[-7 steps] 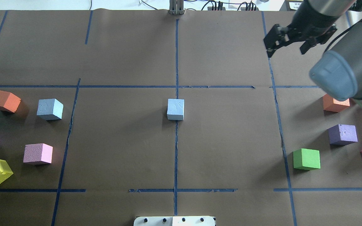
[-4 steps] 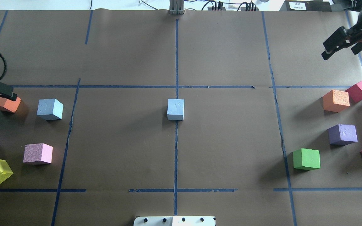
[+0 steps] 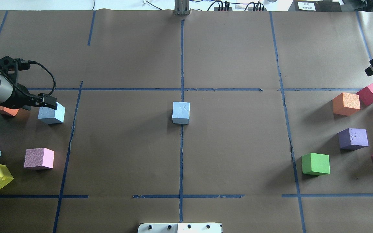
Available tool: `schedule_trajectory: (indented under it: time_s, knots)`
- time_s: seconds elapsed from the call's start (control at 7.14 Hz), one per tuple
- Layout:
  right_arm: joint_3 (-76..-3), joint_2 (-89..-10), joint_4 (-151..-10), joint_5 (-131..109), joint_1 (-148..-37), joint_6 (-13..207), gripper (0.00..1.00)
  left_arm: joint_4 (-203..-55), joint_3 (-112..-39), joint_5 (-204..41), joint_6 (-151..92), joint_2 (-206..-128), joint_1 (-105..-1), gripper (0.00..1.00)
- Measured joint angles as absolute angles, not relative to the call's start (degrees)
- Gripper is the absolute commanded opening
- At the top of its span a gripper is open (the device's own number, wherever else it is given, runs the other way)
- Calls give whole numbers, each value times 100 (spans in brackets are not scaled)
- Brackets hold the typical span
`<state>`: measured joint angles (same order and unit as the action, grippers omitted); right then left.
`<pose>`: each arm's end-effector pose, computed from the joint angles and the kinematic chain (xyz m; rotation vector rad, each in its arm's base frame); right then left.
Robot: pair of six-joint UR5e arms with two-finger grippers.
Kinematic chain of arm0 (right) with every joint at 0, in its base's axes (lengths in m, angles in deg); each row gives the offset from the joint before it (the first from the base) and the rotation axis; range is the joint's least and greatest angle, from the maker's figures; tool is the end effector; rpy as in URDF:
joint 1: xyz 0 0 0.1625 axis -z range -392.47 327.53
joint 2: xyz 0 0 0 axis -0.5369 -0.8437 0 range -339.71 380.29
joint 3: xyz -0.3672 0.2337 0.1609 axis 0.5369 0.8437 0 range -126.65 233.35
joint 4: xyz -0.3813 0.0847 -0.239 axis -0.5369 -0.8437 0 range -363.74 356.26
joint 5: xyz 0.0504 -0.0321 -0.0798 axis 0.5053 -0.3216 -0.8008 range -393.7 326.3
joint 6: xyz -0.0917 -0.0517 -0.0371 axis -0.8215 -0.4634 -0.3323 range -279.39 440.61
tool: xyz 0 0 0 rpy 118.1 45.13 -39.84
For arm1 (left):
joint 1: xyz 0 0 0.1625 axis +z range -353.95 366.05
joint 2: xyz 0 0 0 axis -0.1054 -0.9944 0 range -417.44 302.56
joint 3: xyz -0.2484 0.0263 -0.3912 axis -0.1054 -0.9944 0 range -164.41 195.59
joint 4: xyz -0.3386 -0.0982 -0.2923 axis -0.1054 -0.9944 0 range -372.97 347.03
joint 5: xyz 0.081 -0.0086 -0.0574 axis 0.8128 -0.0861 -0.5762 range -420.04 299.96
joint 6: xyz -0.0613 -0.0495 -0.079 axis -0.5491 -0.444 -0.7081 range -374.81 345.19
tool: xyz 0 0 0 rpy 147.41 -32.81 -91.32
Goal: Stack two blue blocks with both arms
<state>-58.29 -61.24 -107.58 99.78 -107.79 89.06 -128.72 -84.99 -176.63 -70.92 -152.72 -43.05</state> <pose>-0.0888 -0.5615 0.4515 0.1137 -0.7936 -0.2105 0.3329 -0.5119 0.5134 0.1402 0.8269 -0.0812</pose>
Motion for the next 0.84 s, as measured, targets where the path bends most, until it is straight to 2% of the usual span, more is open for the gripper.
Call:
schedule_trajectory:
  time_s: [0.42,0.56,0.7,0.84]
  knots:
    - [-5795,-6155,-10720,9981,-10826,8912,100,-12880,-8154,-17641,-7106,-15457,-4162,100]
    - [-5793,-6183,-10719,9981,-10854,8921,100,-12881,-8121,-17641,-7109,-15474,-4126,96]
    - [-5793,-6224,-10717,9981,-10877,8924,100,-12880,-8089,-17641,-7108,-15477,-4101,82]
    - [-5800,-6246,-10713,9981,-10895,8930,100,-12881,-8064,-17639,-7105,-15474,-4087,55]
